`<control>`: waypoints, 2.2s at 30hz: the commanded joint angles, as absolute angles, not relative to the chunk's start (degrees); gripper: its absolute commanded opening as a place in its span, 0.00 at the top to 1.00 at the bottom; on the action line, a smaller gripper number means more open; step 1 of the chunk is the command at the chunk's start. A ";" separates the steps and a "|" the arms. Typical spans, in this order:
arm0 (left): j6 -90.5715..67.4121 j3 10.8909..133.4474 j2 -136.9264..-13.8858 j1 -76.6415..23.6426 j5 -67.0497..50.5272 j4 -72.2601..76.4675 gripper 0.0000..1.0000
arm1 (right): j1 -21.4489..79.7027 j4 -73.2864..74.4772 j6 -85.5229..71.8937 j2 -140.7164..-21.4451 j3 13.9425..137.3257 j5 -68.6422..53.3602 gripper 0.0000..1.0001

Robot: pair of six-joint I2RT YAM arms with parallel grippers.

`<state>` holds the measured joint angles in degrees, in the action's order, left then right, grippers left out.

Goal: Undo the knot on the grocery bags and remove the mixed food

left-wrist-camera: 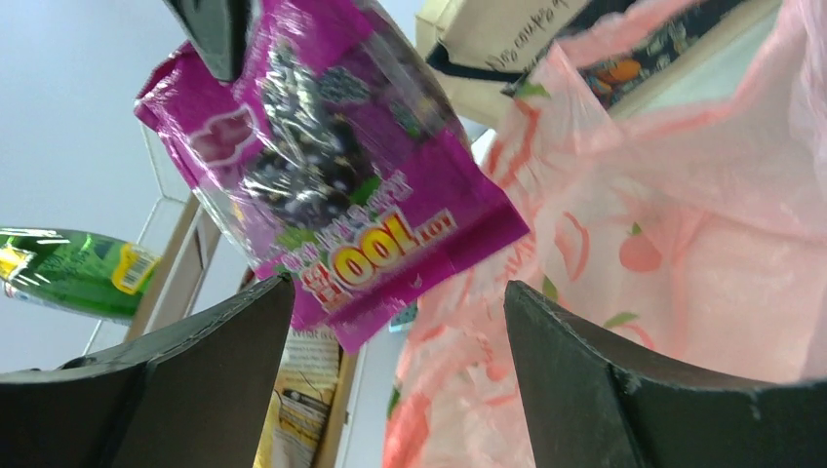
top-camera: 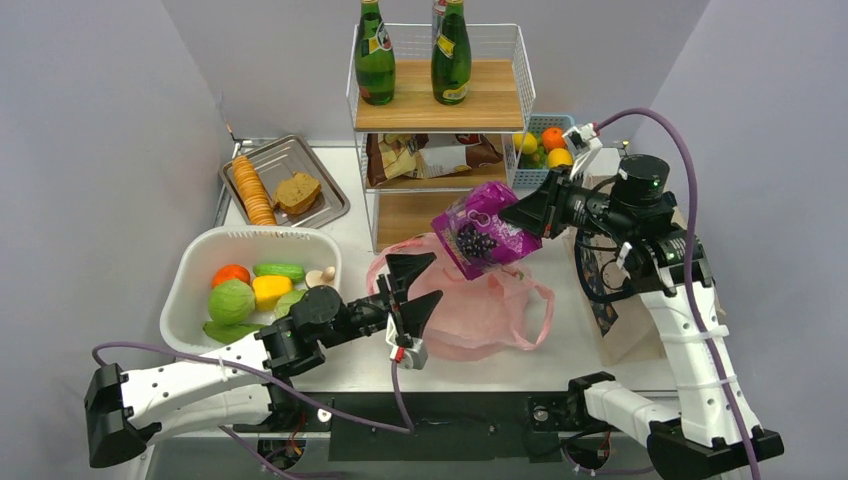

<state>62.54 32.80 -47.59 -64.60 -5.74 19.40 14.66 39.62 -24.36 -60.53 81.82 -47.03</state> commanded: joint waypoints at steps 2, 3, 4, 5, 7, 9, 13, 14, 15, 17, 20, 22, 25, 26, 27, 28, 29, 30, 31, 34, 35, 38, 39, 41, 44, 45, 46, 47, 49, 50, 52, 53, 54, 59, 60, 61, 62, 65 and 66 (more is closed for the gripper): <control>49.37 50.59 -49.74 -65.65 -5.36 10.49 0.23 | 15.41 31.15 -24.62 -55.39 81.71 -53.05 1.00; 49.96 51.40 -49.92 -65.70 -5.84 8.45 0.23 | 15.39 31.00 -25.32 -55.38 81.63 -53.17 1.00; 52.01 50.69 -49.57 -65.81 -6.76 6.86 0.23 | 15.38 30.51 -25.53 -55.50 81.58 -53.21 1.00; 56.07 49.03 -49.09 -66.02 -6.50 7.96 0.23 | 15.38 30.15 -25.48 -55.44 81.57 -53.16 1.00; 57.93 44.91 -48.28 -66.08 -5.51 14.43 0.21 | 15.57 29.18 -24.42 -55.10 81.35 -52.52 1.00; 50.63 48.35 -49.45 -65.87 -3.88 12.59 0.20 | 15.91 29.16 -21.71 -54.71 81.58 -52.66 1.00; 27.19 69.14 -57.52 -60.54 -12.25 -7.45 0.21 | 19.37 36.83 -7.99 -54.75 85.12 -51.75 1.00; 24.49 73.95 -59.62 -59.10 -15.49 -12.32 0.21 | 21.34 40.12 -3.34 -55.17 85.98 -50.93 1.00; 20.54 75.78 -60.40 -57.09 -19.93 -15.28 0.21 | 22.41 41.64 -1.05 -55.40 87.54 -50.47 1.00; 17.62 78.94 -61.83 -55.97 -21.98 -17.48 0.21 | 26.45 46.44 4.34 -55.88 89.36 -48.99 1.00; 16.51 78.30 -61.94 -54.39 -22.56 -18.70 0.21 | 28.64 48.46 8.76 -56.31 90.79 -48.26 1.00; 16.43 77.49 -62.11 -53.39 -23.57 -20.39 0.20 | 30.64 49.00 9.74 -56.39 91.57 -47.15 1.00; 14.37 75.81 -62.51 -52.45 -26.12 -22.54 0.20 | 34.01 49.90 11.44 -56.99 92.39 -45.41 1.00; 12.34 75.43 -62.63 -51.56 -26.99 -22.52 0.20 | 34.45 50.04 12.31 -57.06 92.34 -44.53 1.00; 11.27 74.93 -62.70 -51.09 -29.14 -22.33 0.20 | 34.89 50.15 12.70 -57.27 92.14 -43.92 1.00; 9.47 74.82 -62.86 -50.41 -30.99 -22.28 0.20 | 35.11 50.21 13.55 -57.33 92.00 -43.67 1.00; 8.82 74.52 -62.98 -50.17 -31.84 -22.40 0.20 | 35.61 50.30 13.89 -57.57 91.77 -43.13 1.00; 7.87 74.35 -63.00 -49.92 -33.38 -22.45 0.20 | 35.86 50.33 14.42 -57.70 91.74 -42.92 1.00; 7.45 73.85 -63.01 -49.88 -34.05 -22.18 0.20 | 36.65 50.29 14.55 -58.02 91.84 -42.52 1.00; 4.47 72.30 -63.05 -49.90 -36.91 -21.11 0.19 | 38.54 50.31 15.21 -58.76 92.49 -41.93 1.00; 3.90 71.45 -63.09 -49.92 -37.35 -20.66 0.19 | 38.87 50.35 15.38 -59.07 92.65 -41.68 1.00; 2.56 68.97 -62.37 -49.92 -38.99 -19.77 0.19 | 40.47 51.24 16.78 -59.91 93.93 -40.78 1.00; 2.64 68.45 -61.67 -49.92 -39.27 -19.82 0.19 | 40.71 51.55 17.86 -60.33 94.21 -40.14 1.00; 6.45 67.45 -60.59 -49.92 -39.83 -21.45 0.19 | 41.10 52.33 19.50 -60.67 94.78 -39.32 1.00; 13.17 67.81 -59.74 -49.92 -41.04 -27.17 0.19 | 41.16 52.78 20.82 -60.85 94.98 -38.42 1.00; 14.85 67.92 -59.54 -49.92 -41.35 -27.82 0.19 | 41.23 52.80 21.18 -60.92 95.00 -38.26 1.00; 15.29 68.07 -59.49 -49.92 -41.78 -28.49 0.19 | 41.29 52.82 21.36 -61.22 95.05 -38.22 1.00; 15.71 68.05 -59.54 -49.92 -42.22 -28.53 0.19 | 41.39 52.78 21.60 -61.42 95.24 -38.22 1.00; 14.73 67.58 -59.77 -49.92 -41.91 -27.29 0.19 | 42.48 52.67 21.64 -62.07 95.74 -38.12 1.00; 13.82 66.84 -59.79 -49.92 -41.34 -24.88 0.19 | 42.86 52.65 21.56 -62.50 95.90 -37.96 1.00; 10.45 65.13 -59.72 -49.92 -38.21 -20.08 0.19 | 44.01 52.65 21.54 -62.72 96.31 -37.75 1.00; 8.37 64.18 -59.70 -49.92 -35.83 -18.57 0.19 | 44.47 52.60 21.53 -62.69 96.26 -37.73 1.00; 7.39 63.86 -59.84 -49.92 -34.75 -16.11 0.20 | 44.65 52.50 21.36 -62.63 96.20 -37.78 1.00; 0.72 62.92 -60.52 -49.92 -28.09 -11.32 0.52 | 45.40 51.71 21.10 -61.89 94.21 -37.29 1.00; -0.39 62.79 -60.37 -49.86 -27.68 -11.11 0.66 | 45.54 51.52 21.10 -61.79 93.89 -37.19 1.00; -0.99 62.54 -59.92 -49.80 -27.51 -10.95 0.75 | 45.53 51.20 21.10 -61.72 93.83 -36.72 1.00; -1.43 62.34 -59.62 -49.73 -27.49 -10.97 0.89 | 45.53 51.13 21.09 -61.71 93.73 -36.38 1.00; -2.85 61.32 -57.53 -48.18 -27.78 -11.15 1.00 | 45.14 50.17 19.54 -61.14 93.09 -32.66 1.00; -5.11 61.19 -57.20 -47.25 -28.59 -11.11 1.00 | 44.62 49.74 18.38 -60.98 92.53 -31.14 0.81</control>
<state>0.89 61.91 -59.88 -49.74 -30.83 -15.25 44.71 59.35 20.80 -63.31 92.66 -32.77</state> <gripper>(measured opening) 0.047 0.089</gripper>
